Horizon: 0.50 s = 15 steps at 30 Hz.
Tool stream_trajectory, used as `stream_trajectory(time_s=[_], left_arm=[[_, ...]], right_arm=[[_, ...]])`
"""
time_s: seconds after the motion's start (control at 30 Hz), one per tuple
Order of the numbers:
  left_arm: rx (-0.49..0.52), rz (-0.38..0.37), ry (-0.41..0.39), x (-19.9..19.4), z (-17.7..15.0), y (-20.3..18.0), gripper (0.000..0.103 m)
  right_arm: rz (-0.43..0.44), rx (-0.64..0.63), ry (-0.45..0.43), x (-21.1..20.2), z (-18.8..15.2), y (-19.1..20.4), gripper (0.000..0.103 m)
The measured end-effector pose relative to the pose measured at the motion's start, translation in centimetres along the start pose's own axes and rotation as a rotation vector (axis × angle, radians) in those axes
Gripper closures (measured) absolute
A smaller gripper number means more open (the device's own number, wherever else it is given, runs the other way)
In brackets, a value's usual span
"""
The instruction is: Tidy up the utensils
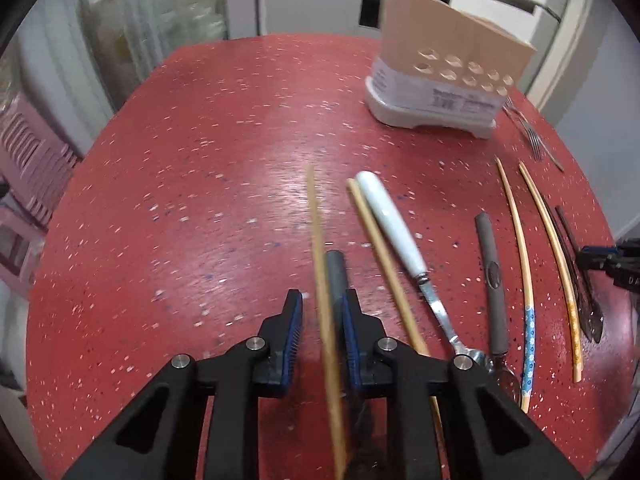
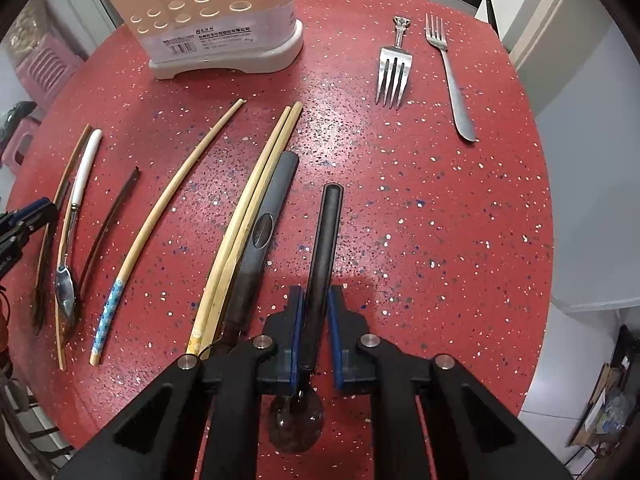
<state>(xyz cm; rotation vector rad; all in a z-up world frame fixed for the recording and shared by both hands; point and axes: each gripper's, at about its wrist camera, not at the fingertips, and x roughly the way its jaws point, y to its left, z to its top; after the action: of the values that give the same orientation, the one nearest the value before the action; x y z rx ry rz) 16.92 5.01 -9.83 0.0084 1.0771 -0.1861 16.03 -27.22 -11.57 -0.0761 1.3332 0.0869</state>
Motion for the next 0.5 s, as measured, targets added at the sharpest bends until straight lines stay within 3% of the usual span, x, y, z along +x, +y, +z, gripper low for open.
stream_trajectory(time_s=[0.2, 0.3, 0.33, 0.37, 0.4, 0.43, 0.5], left_arm=[[-0.084, -0.041, 0.001, -0.4, -1.0, 2.3, 0.06], [-0.079, -0.004, 0.005, -0.4, -1.5, 2.1, 0.059], [-0.071, 0.021, 0.003, -0.4, -1.6, 2.0, 0.044], [-0.069, 0.046, -0.009, -0.4, -1.6, 1.9, 0.016], [-0.074, 0.077, -0.036, -0.7, -1.6, 1.9, 0.006], [-0.076, 0.086, -0.052, -1.0, -1.6, 1.9, 0.0], [-0.081, 0.09, -0.061, -1.1, -1.0, 2.0, 0.0]], right_arm=[[0.001, -0.002, -0.004, -0.7, -0.9, 0.6, 0.089], [0.002, -0.001, -0.007, -0.8, -1.0, 0.7, 0.089], [0.003, -0.001, -0.007, -0.8, -1.0, 0.7, 0.089], [0.005, 0.0, -0.008, -0.8, -1.0, 0.7, 0.089], [0.005, 0.0, -0.008, -0.9, -1.0, 0.7, 0.089], [0.006, -0.001, -0.009, -0.9, -1.0, 0.7, 0.089], [0.007, 0.001, -0.011, -0.9, -0.9, 0.6, 0.089]])
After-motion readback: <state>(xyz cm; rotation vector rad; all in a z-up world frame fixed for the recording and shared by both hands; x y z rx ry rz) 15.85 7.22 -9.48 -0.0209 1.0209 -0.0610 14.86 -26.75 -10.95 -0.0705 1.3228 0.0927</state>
